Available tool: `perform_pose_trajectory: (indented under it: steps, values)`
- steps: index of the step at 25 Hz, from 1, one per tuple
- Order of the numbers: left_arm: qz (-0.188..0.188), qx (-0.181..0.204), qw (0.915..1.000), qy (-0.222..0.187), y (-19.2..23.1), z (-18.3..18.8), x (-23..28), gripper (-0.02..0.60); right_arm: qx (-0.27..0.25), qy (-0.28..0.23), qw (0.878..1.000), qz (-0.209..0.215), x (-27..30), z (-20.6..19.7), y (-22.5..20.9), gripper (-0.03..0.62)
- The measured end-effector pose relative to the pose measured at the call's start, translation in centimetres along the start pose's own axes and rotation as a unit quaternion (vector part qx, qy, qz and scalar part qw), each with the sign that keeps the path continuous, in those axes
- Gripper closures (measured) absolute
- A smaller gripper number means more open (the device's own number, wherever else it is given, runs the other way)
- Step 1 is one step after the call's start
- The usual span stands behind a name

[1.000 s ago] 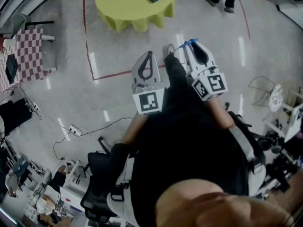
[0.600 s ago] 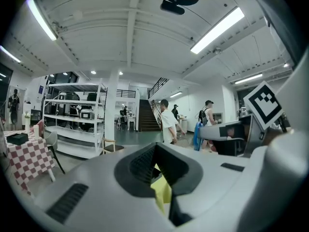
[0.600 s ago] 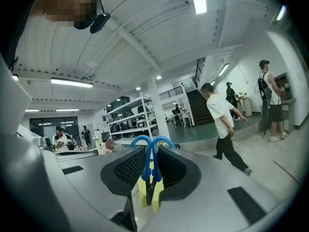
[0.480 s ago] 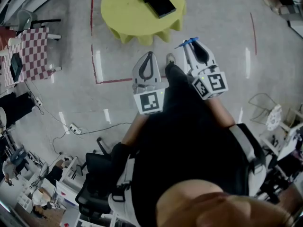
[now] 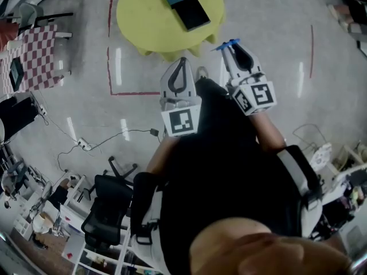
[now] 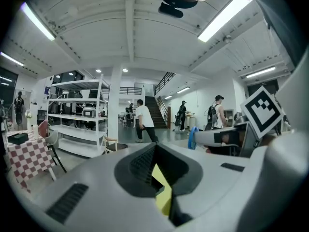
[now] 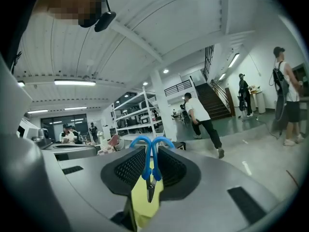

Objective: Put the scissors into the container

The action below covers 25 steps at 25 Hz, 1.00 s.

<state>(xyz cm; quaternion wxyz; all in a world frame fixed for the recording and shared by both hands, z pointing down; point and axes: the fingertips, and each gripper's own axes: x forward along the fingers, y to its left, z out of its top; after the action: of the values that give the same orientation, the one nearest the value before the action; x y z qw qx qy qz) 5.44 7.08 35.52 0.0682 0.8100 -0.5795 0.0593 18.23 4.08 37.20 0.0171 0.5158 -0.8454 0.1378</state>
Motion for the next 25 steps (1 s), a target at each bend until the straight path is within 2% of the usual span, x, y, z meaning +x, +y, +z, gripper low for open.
perform_pose_trajectory:
  steps: [4,11,18,25]
  values:
    - [0.014,-0.013,0.9997,0.014,0.7,0.1,1.9,0.583,-0.002,0.008,1.0,0.01,2.9,0.0,-1.6,0.516]
    - [0.026,-0.007,0.9995,0.019,1.2,-0.2,3.9,0.583,0.002,0.014,1.0,0.017,5.8,-0.4,-3.4,0.516]
    - [0.026,-0.004,0.9995,0.015,2.8,-0.2,6.1,0.583,0.007,0.025,1.0,0.018,9.0,-1.2,-4.3,0.516]
    - [0.026,-0.015,0.9993,0.021,5.4,-0.8,9.6,0.583,-0.002,0.057,0.998,0.015,13.3,-3.1,-5.0,0.516]
